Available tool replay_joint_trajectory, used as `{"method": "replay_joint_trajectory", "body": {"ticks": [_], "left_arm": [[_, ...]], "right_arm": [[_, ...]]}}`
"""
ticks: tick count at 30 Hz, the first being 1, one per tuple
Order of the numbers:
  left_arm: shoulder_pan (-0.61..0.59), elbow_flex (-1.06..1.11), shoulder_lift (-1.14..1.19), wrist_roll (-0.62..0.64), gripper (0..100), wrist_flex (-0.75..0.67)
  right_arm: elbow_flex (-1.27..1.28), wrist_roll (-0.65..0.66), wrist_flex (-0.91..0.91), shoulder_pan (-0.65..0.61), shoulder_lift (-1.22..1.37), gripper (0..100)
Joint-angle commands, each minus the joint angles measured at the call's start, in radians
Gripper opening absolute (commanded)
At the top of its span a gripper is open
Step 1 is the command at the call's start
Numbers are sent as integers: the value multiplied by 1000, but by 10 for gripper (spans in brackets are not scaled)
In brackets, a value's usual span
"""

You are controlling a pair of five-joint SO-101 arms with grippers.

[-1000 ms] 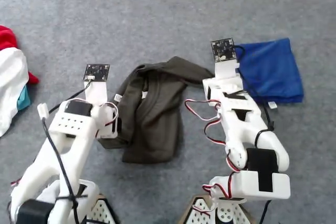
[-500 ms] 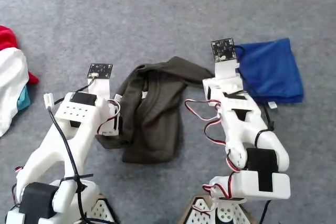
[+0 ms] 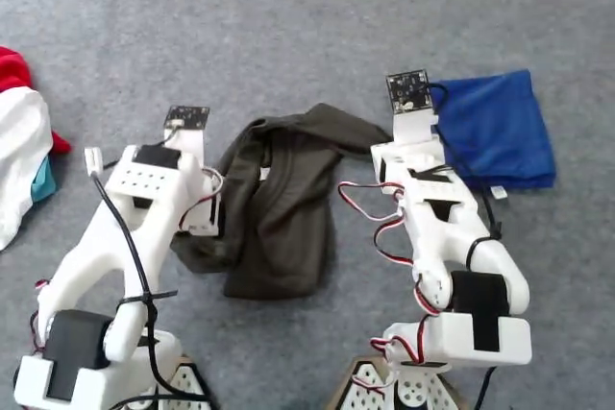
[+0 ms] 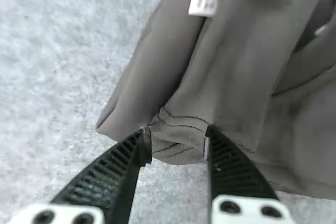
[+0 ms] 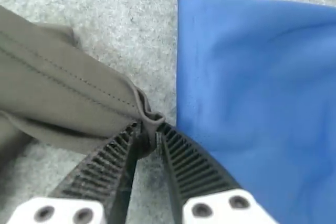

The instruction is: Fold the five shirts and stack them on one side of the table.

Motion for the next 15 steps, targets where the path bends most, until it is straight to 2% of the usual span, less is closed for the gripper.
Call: {"method": "replay_joint_trajectory", "body": {"ticks": [1, 11, 15], "left_arm": [[-1, -73, -3, -5, 184, 35], [-7, -64, 6, -8, 184, 14], [-7, -13, 8, -58, 184, -32]], "right_arm": [[-44, -3, -17, 9, -2, 15], [-42, -3, -17, 9, -2, 15], [-44, -3, -17, 9, -1, 15]]}}
